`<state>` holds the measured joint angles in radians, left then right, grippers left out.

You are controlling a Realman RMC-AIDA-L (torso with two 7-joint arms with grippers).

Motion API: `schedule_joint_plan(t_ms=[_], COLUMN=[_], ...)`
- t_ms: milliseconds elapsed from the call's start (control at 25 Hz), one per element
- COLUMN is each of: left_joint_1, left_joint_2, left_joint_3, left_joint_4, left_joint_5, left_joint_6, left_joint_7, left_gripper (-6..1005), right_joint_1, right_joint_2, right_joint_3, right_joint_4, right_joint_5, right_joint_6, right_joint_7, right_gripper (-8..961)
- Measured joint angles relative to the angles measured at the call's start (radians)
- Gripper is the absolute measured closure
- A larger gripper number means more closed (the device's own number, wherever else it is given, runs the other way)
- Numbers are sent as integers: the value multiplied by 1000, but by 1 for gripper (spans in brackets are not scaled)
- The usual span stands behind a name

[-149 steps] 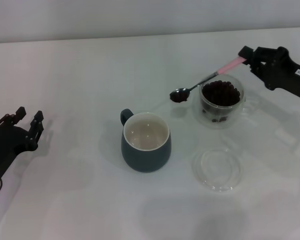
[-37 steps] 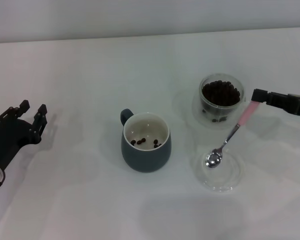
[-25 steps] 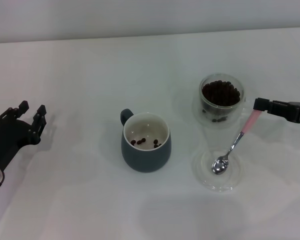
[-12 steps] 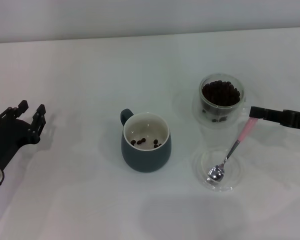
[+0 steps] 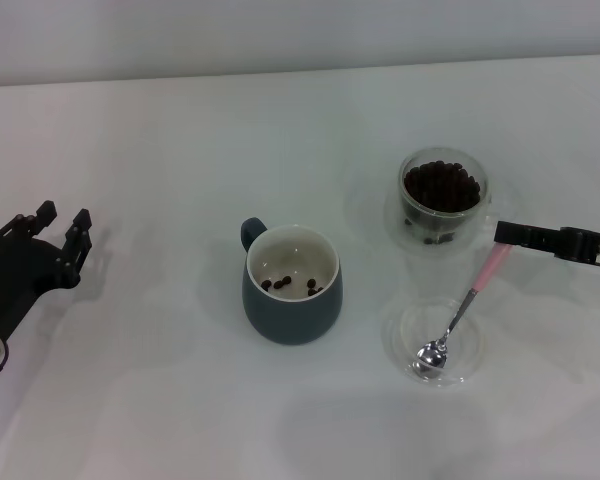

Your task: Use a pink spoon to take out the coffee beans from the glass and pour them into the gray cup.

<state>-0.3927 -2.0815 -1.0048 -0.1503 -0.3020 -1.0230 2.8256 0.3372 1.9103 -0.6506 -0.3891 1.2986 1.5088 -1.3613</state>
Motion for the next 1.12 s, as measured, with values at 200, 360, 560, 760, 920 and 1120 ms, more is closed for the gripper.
schedule_joint_plan(t_ms=[200,360,560,760,920,1120], left_joint_1=[1,2,6,6,7,9], left_joint_2=[0,0,0,0,0,0], left_joint_3=[0,0,0,0,0,0], left_joint_4=[-1,-2,-3,-2,-2,-2], left_joint_5=[1,2,3,4,5,5], left_joint_6=[0,0,0,0,0,0], left_joint_7=[0,0,0,0,0,0], left_gripper=[586,587,587,587,587,587], right_joint_1=[1,2,8,16,24,23], right_joint_2=[3,3,3,1,-7,-17], right_joint_3=[3,1,1,11,17,75], right_joint_4=[11,15,15,14,13,3], right_joint_5=[0,0,0,7,10,13], right_joint_6=[-9,-25,-38,-48,-58,-59], right_joint_7=[0,1,1,1,1,-2], right_gripper=[777,777,775,773,772,751])
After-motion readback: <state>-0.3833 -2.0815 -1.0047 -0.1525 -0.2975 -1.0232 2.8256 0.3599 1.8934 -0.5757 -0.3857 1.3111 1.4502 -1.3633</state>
